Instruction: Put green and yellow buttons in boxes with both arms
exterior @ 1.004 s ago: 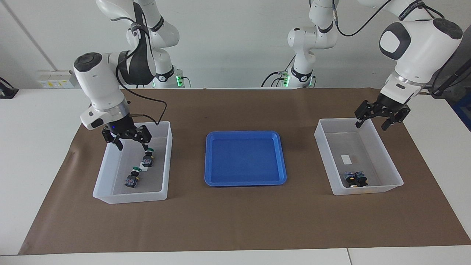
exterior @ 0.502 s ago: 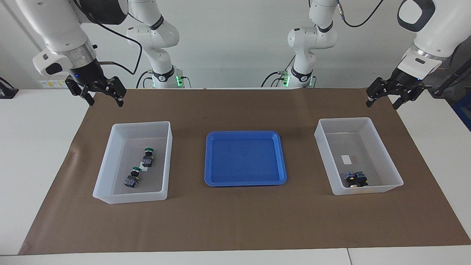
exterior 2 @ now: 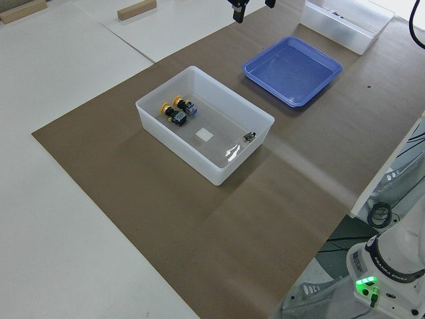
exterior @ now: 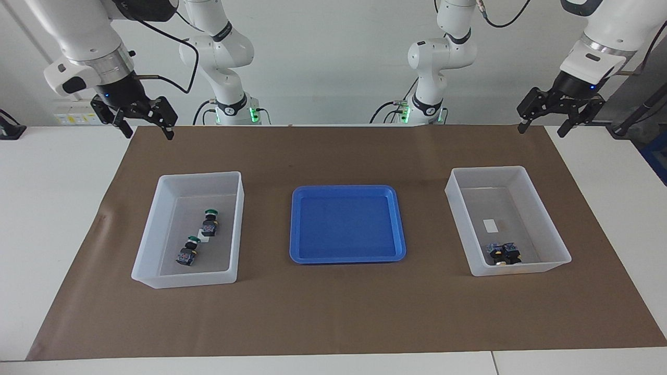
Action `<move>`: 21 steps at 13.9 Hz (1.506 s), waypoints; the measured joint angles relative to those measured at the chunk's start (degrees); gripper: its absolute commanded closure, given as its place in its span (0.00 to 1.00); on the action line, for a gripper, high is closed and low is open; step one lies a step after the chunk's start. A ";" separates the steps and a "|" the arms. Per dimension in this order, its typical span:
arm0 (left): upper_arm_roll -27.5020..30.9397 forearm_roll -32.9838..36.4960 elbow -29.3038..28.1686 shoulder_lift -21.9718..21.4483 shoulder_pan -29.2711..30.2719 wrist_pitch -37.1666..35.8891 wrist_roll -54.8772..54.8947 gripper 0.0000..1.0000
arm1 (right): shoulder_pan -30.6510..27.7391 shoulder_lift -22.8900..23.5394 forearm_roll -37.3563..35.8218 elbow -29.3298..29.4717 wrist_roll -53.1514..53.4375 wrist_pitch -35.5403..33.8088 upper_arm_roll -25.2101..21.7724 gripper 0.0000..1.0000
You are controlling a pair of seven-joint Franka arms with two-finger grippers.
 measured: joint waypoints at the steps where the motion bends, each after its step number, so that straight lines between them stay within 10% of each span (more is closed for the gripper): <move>1: 0.00 0.00 0.00 -0.07 0.03 -0.74 0.00 0.00 | 0.00 0.01 -0.06 0.10 -0.41 -0.38 0.00 0.00; 21: 3.52 2.32 0.12 -0.39 -2.91 -4.35 -0.18 0.00 | -0.61 0.43 -2.04 2.57 -3.11 -2.69 0.25 0.00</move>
